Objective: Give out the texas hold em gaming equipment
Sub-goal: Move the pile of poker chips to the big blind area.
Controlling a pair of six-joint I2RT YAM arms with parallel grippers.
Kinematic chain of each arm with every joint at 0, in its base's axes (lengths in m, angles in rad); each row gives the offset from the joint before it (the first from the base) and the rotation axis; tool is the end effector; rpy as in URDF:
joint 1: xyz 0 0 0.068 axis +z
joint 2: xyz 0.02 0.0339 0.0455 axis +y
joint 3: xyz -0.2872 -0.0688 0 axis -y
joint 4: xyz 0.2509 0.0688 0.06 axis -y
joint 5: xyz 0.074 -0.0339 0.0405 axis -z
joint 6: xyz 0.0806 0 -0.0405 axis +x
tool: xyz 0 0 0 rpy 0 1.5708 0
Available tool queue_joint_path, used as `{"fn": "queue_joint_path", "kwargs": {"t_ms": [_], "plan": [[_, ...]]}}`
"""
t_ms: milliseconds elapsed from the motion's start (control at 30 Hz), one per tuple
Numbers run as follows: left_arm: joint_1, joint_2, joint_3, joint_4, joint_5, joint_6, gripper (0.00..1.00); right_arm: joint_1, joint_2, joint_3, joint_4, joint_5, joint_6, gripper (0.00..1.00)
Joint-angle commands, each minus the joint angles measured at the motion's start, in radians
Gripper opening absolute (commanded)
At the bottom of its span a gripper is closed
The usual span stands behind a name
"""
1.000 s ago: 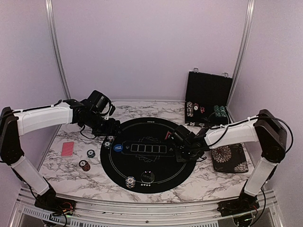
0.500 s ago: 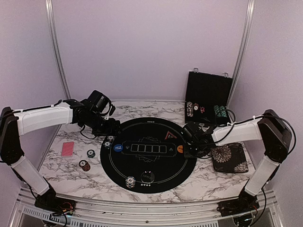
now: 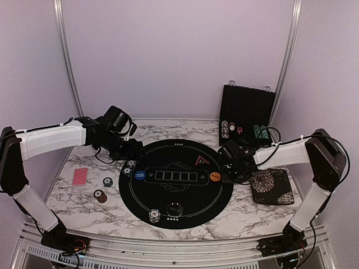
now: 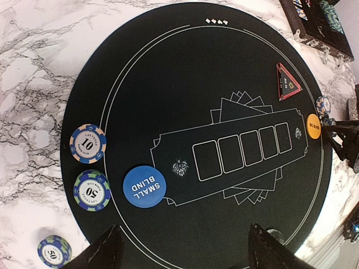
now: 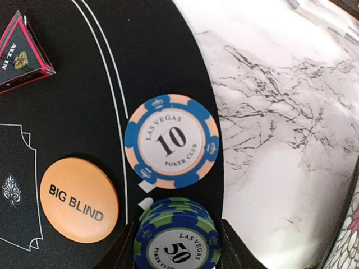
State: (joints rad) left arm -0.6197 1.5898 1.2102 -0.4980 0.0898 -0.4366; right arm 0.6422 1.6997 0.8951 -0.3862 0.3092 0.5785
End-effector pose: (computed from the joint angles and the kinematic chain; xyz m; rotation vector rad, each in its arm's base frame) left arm 0.3046 -0.2262 0.2447 0.2722 2.5154 -0.5586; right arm 0.2790 0.1780 0.1191 -0.0050 2.6573 -0.0464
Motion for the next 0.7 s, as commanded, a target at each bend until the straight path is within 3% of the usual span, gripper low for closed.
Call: {"fn": "queue_joint_path", "kwargs": {"t_ms": [0,267,667], "plan": [[0.005,0.016,0.031,-0.011,0.006,0.015,0.78,-0.04,0.064,-0.035,-0.096,0.038,-0.026,0.36],[0.006,0.019,0.033,-0.012,0.005,0.015,0.78,-0.041,0.072,-0.03,-0.091,0.027,-0.031,0.38],[0.005,0.019,0.032,-0.012,0.007,0.012,0.78,-0.041,0.037,-0.02,-0.11,-0.006,-0.036,0.48]]}}
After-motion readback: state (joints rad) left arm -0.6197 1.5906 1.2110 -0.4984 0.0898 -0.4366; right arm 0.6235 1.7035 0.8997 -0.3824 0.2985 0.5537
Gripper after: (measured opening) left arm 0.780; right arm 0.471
